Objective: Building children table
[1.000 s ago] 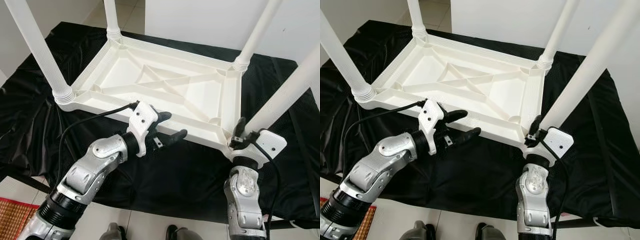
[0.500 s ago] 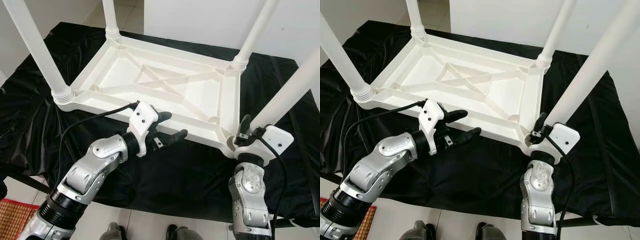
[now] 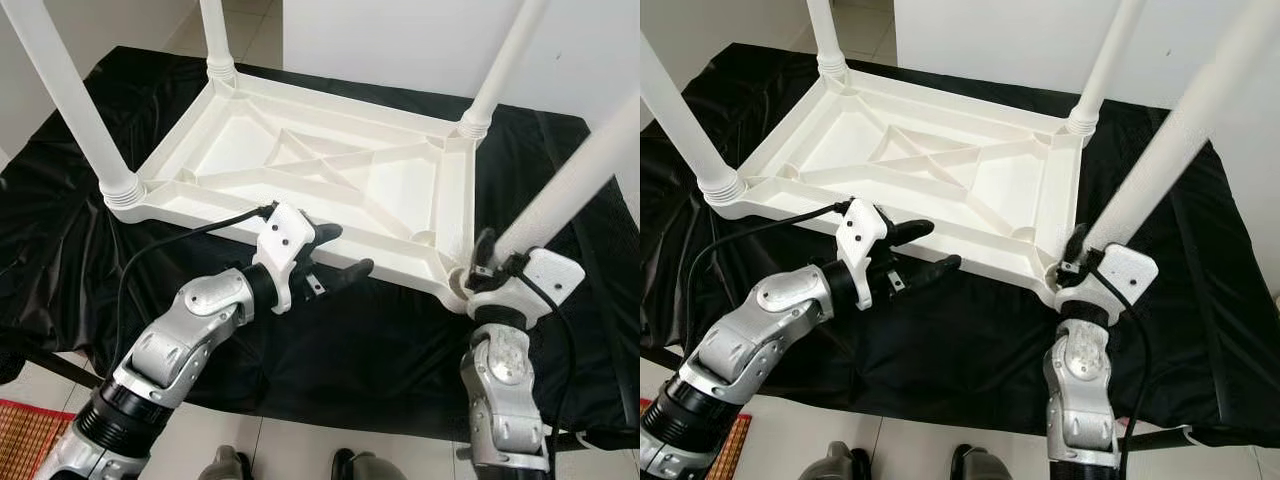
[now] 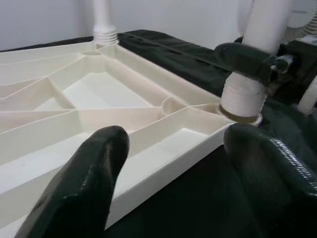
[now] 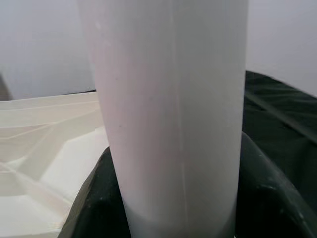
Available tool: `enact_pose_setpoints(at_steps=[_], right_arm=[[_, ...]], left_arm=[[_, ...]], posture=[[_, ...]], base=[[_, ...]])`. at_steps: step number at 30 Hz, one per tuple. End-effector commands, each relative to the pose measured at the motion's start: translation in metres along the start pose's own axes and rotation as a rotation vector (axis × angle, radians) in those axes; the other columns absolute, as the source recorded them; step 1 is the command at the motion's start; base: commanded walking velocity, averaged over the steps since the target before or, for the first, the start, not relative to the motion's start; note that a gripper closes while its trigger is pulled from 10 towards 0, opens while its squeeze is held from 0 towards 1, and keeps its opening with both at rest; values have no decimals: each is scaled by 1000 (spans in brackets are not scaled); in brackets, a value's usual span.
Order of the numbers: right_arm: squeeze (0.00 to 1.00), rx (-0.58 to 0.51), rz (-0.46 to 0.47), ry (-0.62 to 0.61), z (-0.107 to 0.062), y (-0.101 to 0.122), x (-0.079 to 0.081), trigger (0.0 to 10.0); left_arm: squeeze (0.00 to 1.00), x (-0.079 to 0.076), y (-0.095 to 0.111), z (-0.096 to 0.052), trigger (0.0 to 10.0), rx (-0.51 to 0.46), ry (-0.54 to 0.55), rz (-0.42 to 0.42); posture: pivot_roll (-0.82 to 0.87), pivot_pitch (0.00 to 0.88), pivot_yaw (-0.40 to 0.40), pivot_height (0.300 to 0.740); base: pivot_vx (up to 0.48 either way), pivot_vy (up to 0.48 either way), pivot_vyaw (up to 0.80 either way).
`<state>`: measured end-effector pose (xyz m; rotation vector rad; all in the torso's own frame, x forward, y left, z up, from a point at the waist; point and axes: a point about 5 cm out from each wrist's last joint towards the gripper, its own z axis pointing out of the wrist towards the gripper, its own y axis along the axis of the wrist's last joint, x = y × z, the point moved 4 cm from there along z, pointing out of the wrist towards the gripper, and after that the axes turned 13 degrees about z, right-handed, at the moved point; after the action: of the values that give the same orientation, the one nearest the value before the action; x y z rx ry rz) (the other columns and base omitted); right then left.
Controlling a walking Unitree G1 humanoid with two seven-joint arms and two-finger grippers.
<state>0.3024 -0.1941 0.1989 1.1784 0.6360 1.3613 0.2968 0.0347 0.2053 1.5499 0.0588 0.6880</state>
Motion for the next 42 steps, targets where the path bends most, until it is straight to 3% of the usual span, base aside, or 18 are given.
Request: enact_pose_setpoints(at_steps=[1, 8, 14, 15, 17, 18, 20, 22, 28, 42], right_arm=[[0, 30, -3, 27, 5, -3, -2, 10000], [0, 75, -17, 144, 24, 1, 2, 10000], [0, 120, -46, 246, 31, 1, 9, 10000], [0, 137, -69, 338, 38, 3, 15, 10000], [0, 139, -80, 366, 40, 4, 18, 10000], [0, 153, -82, 404, 41, 3, 21, 10000], [0, 153, -82, 404, 41, 3, 21, 10000], [0, 189, -66, 493, 42, 2, 30, 10000], [0, 240, -59, 615, 40, 0, 44, 10000], [0, 331, -63, 811, 25, -6, 64, 10000]], left_arm=[[1000, -3, 4, -1, 10000, -31, -94, -9], [1000, 24, 19, 6, 10000, -65, -59, 30], [1000, 35, 38, 16, 10000, -128, -43, -5], [184, 37, 57, 27, 10000, -191, -58, -59], [184, 37, 63, 30, 10000, -211, -68, -80], [0, 36, 69, 34, 10000, -233, -81, -111], [0, 36, 69, 34, 10000, -233, -81, -111], [0, 29, 82, 42, 10000, -271, -148, -153], [0, 13, 94, 53, 10000, -295, -261, -158], [0, 5, 100, 69, 10000, -281, -310, -133]], posture=[[63, 164, -23, 740], [73, 156, -32, 740], [76, 153, -35, 740], [77, 153, -39, 740], [77, 153, -39, 740], [80, 153, -42, 740], [80, 153, -42, 740], [87, 151, -50, 740], [88, 149, -51, 740], [85, 148, -43, 740]], base=[[0, 0, 0], [0, 0, 0], [0, 0, 0], [0, 0, 0], [0, 0, 0], [0, 0, 0], [0, 0, 0], [0, 0, 0], [0, 0, 0], [0, 0, 0]])
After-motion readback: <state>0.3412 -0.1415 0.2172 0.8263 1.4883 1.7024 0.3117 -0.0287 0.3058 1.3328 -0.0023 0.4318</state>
